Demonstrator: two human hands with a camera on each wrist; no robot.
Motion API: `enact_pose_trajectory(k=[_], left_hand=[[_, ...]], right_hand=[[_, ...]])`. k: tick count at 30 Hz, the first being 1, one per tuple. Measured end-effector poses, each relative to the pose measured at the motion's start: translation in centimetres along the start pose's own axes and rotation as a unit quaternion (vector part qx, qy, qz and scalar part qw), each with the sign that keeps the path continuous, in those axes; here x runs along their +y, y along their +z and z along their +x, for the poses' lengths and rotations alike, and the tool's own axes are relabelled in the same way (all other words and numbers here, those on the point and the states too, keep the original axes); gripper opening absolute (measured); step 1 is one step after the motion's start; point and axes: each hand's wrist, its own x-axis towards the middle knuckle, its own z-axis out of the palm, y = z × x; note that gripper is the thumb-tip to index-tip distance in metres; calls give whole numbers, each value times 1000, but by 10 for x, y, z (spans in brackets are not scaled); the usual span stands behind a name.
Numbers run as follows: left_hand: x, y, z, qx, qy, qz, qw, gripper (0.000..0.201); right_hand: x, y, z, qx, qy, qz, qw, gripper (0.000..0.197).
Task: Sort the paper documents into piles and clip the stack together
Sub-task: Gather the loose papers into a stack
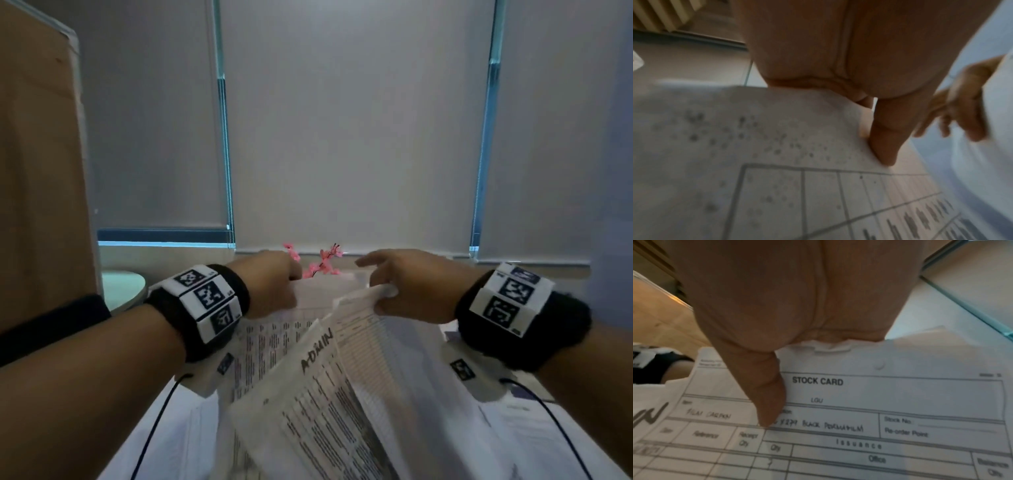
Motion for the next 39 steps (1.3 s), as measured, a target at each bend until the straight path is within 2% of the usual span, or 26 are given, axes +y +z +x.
enact_pose_trajectory(k=[2, 4, 6, 7, 10, 12, 13, 15, 17, 19, 20, 22, 24, 25, 27, 28, 30, 31, 34, 35, 38, 39], left_hand=[[10, -11, -2, 6, 39, -19, 999, 28], [17, -20, -5, 10, 66, -39, 997, 32], [17, -32, -10, 19, 56, -56, 997, 26], [14, -39, -13, 26, 32, -62, 997, 30], [-14, -51, -20, 55, -54, -127, 989, 90], [-35, -48, -31, 84, -72, -262, 959, 117], [-44, -40, -38, 91, -81, -335, 934, 122], [-57, -11, -47, 86, -90, -454, 882, 119], [-64, 27, -57, 38, -99, -511, 853, 111], [-63, 64, -62, -11, -69, -495, 866, 121], [-56, 80, -66, -25, -47, -482, 875, 114], [-40, 96, -71, -2, -15, -479, 878, 71], [-24, 98, -69, 67, -40, -528, 846, 22], [-19, 96, -68, 85, -65, -551, 827, 12], [-17, 90, -63, 104, -98, -569, 810, 31], [-14, 85, -61, 112, -98, -569, 809, 32], [-13, 79, -60, 151, -93, -553, 814, 30], [-12, 77, -59, 164, -87, -557, 810, 36], [-14, 82, -51, 178, -91, -559, 805, 80], [-16, 83, -51, 180, -94, -559, 804, 84], [-16, 82, -52, 180, -67, -575, 795, 75], [-14, 81, -53, 174, -60, -579, 794, 78]], right_hand=[[-9, -6, 11, 18, -16, -10, 1000, 14], [-14, -7, 19, 29, -10, -12, 999, 12], [-15, -10, 22, 32, 24, -9, 999, 9], [-14, -12, 21, 33, 40, -11, 999, 8], [0, -16, 14, 43, 88, 6, 995, 5], [11, -17, 9, 49, 123, 23, 991, 7], [17, -17, 6, 54, 139, 28, 988, 9], [27, -21, 1, 64, 160, 34, 984, 19], [34, -26, -5, 74, 168, 43, 982, 29], [38, -30, -7, 88, 171, 59, 979, 32], [39, -31, -7, 95, 171, 71, 978, 31], [37, -34, -5, 111, 167, 89, 976, 26], [31, -37, -5, 114, 157, 113, 974, 34], [27, -39, -6, 105, 154, 127, 974, 45], [19, -42, -9, 71, 155, 133, 976, 61], [17, -42, -10, 52, 151, 115, 980, 56], [13, -43, -9, 16, 144, 73, 987, 26], [11, -43, -8, 0, 144, 60, 988, 17], [5, -42, -4, -12, 150, 53, 987, 14], [3, -43, -3, -6, 150, 54, 987, 13], [1, -51, 0, 9, 151, 71, 986, 13], [0, -54, 1, 14, 151, 80, 985, 13]])
